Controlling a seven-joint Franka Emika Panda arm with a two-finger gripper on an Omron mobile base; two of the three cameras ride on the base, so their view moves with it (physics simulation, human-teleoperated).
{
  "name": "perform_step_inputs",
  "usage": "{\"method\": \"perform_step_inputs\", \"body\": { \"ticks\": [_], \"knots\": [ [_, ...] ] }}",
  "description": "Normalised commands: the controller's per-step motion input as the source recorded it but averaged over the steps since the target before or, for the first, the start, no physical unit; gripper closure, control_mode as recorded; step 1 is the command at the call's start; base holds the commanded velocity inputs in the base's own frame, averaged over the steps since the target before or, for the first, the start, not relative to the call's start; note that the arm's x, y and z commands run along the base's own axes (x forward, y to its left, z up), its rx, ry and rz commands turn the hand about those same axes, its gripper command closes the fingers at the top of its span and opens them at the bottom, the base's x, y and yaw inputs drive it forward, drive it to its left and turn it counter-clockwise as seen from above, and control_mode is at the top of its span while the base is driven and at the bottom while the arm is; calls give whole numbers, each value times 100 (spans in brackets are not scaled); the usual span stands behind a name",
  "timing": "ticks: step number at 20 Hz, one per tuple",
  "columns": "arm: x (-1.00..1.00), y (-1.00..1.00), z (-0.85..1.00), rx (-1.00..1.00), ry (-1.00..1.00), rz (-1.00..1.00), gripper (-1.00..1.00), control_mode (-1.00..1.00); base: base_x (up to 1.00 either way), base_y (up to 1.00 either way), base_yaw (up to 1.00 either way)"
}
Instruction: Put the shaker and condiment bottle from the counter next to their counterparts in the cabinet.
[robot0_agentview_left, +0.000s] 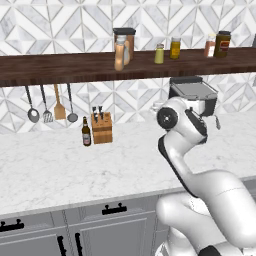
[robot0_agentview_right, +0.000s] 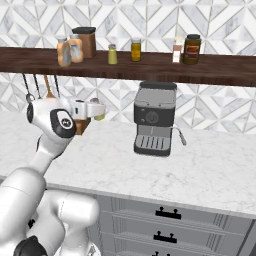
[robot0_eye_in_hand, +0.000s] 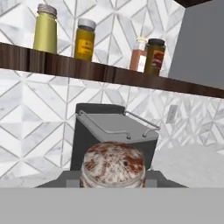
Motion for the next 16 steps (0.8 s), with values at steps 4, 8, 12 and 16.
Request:
{"method": "perform_step_inputs", "body": {
  "ticks": [4,8,12,16],
  "knots": [
    [-1,0,47,5,0,15,100,-100,0,0,0],
    [-3,-1,49,6,0,14,100,-100,0,0,0],
    [-10,-3,52,7,0,13,100,-100,0,0,0],
    [-24,-7,51,9,0,12,100,-100,0,0,0]
  ]
}}
